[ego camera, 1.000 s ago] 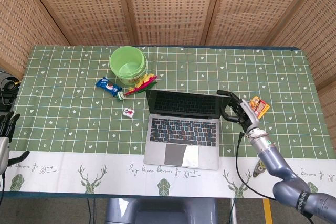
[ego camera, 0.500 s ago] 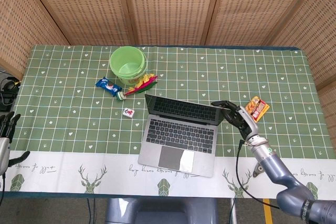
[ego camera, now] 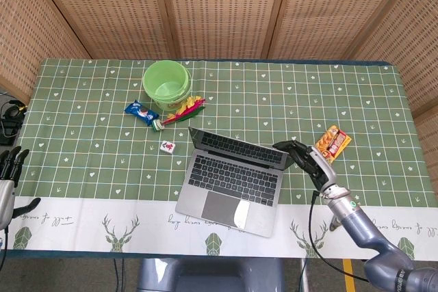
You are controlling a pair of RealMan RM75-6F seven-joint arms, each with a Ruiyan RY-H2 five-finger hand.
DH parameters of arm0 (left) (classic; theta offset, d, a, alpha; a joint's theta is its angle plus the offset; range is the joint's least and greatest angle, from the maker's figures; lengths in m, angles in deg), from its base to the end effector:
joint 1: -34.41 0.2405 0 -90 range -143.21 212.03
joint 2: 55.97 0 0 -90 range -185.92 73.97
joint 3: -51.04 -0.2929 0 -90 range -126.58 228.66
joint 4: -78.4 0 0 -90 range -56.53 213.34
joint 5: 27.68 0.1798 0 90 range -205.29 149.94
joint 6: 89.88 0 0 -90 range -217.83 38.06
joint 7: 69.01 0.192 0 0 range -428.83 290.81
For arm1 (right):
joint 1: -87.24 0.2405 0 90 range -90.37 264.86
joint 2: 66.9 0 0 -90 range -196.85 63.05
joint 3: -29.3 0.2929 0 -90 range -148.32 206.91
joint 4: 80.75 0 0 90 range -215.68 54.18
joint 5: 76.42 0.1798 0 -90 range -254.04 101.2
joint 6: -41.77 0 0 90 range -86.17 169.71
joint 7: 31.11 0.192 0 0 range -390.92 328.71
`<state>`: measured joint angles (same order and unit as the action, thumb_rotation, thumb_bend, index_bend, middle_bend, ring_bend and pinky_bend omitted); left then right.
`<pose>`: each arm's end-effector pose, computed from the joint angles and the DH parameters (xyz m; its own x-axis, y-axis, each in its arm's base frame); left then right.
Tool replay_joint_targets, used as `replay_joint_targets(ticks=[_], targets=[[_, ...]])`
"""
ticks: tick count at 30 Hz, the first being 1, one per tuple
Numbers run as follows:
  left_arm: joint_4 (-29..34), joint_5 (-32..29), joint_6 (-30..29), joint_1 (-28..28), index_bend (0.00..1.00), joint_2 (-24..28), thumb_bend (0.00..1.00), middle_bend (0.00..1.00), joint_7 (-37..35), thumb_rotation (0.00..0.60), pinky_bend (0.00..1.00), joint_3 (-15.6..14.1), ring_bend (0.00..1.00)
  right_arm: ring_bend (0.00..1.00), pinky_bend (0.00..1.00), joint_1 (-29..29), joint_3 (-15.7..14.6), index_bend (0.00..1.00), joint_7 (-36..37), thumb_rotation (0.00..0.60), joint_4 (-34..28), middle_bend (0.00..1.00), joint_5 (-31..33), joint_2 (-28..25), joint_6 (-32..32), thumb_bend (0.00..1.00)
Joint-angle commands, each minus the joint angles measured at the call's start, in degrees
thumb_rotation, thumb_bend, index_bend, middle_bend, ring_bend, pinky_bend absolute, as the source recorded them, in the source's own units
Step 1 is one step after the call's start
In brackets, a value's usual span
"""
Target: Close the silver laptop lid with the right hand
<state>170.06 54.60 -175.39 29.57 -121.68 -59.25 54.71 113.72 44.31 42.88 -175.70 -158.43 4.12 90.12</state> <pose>-0.3422 0.2315 0.2025 0.5265 -0.0086 0.8502 0.8491 0.0566 -0.5252 -0.2214 -0.3527 0.0871 -0.7949 -0.4127 0.4447 -0.5637 0.2315 -0.7928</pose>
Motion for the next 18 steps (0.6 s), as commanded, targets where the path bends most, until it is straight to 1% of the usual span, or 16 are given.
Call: replay_joint_targets(ticks=[1, 9, 18], targets=[[0.0, 0.0, 0.0, 0.0, 0.00, 0.0, 0.00, 0.00, 0.0, 0.600, 0.00, 0.0, 0.00, 0.33, 0.33, 0.0, -0.7, 0.43, 0.6, 0.260, -0.3, 0.38, -0.9, -0.2, 0.6, 0.61], [0.1, 0.3, -0.2, 0.1, 0.00, 0.1, 0.00, 0.00, 0.0, 0.600, 0.00, -0.1, 0.00, 0.34, 0.34, 0.5, -3.7, 0.44, 2.4, 0.258, -2.2, 0.39, -4.7, -1.8, 2.1, 0.60], [0.3, 0.6, -0.2, 0.1, 0.00, 0.2, 0.00, 0.00, -0.4, 0.600, 0.00, -0.2, 0.00, 0.34, 0.34, 2.1, -6.8, 0.44, 4.1, 0.262, -4.0, 0.39, -7.3, -3.5, 1.3, 0.58]])
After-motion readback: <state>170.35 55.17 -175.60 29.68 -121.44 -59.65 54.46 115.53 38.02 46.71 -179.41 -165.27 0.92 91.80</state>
